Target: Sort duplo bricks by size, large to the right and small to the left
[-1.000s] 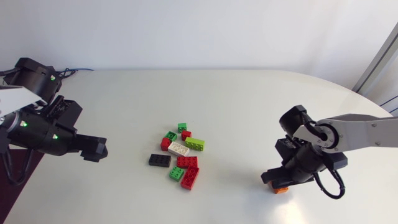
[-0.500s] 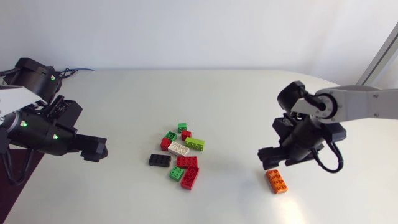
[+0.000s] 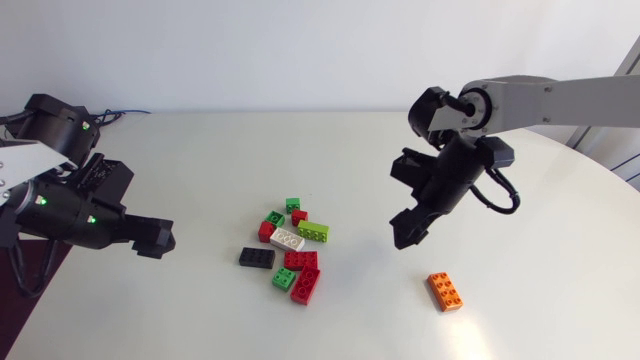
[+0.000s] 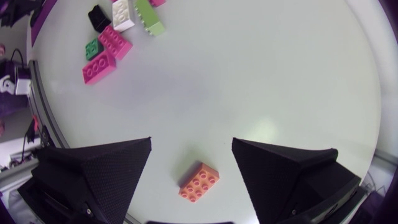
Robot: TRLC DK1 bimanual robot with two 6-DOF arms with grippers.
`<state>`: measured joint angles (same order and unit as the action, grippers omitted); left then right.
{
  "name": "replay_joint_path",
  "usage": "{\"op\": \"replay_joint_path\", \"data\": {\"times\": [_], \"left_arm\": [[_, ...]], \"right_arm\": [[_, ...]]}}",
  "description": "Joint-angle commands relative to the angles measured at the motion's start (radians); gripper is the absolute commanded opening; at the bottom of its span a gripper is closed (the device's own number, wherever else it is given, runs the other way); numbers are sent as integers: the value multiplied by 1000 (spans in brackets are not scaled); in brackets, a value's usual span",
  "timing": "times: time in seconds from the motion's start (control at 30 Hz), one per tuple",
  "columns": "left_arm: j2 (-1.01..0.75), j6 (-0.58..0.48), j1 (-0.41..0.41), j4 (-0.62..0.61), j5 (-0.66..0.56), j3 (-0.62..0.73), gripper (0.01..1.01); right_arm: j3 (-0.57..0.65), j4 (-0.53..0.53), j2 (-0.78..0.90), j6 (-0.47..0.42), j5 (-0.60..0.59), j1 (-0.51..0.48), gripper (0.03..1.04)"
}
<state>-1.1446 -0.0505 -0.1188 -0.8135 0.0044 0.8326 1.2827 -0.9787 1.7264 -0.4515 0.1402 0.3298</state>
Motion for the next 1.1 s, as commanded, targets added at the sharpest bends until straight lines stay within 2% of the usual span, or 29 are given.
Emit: {"op": "replay_joint_path", "data": {"times": [0.0, 0.1, 0.47, 0.6, 1.07], "left_arm": [[-12, 12, 4, 14, 8, -23, 987], [-32, 12, 4, 22, 8, -15, 987], [-52, 5, 7, 40, 6, -6, 987], [-58, 1, 8, 47, 6, -7, 987], [-75, 0, -1, 59, 8, 2, 987]], "right_arm": [[0, -23, 55, -141, 1, 14, 938], [55, -23, 108, -177, 1, 38, 938], [334, -20, 306, -181, -2, 196, 938], [383, -18, 358, -179, -25, 244, 938], [534, -26, 515, -237, -42, 293, 938]]}}
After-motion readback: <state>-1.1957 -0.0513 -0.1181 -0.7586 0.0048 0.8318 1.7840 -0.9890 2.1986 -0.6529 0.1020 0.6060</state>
